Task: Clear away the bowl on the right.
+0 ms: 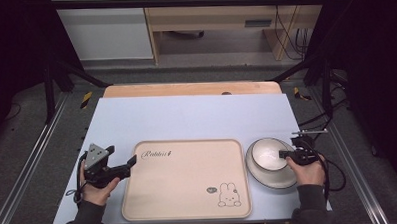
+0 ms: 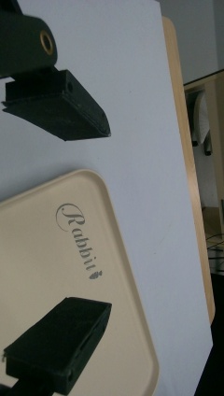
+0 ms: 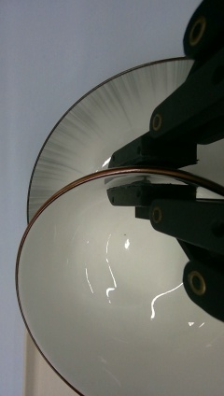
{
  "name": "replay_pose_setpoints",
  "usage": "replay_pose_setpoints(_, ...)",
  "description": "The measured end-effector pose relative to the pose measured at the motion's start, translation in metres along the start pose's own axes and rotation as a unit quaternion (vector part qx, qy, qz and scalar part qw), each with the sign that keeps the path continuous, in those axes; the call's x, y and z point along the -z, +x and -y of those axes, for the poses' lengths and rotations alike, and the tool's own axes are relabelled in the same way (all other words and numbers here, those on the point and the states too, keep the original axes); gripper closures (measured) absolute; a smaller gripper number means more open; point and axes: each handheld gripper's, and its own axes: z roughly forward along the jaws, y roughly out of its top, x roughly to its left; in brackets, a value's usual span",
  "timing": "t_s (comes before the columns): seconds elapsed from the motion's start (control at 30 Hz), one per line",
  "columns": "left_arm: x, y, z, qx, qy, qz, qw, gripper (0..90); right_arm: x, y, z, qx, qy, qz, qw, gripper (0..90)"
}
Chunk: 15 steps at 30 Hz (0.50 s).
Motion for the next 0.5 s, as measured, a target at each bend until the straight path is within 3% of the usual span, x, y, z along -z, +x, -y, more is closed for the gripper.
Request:
replay_pose_setpoints(0.1,0.0000,-0.0001,0.0000,0.000,0.000,0.000,1.0000,12.9,0.0006,0.0016,-0.0004,-0.007,-0.002,0.000,1.0000,82.7)
replay_pose_setpoints(0.5,0.0005,0.0003,-0.0003,0.000,-0.002,0.000,1.0000,12.9,0.0033,0.0062,-0.0010,0.005,-0.006,0.011,0.9999,82.9)
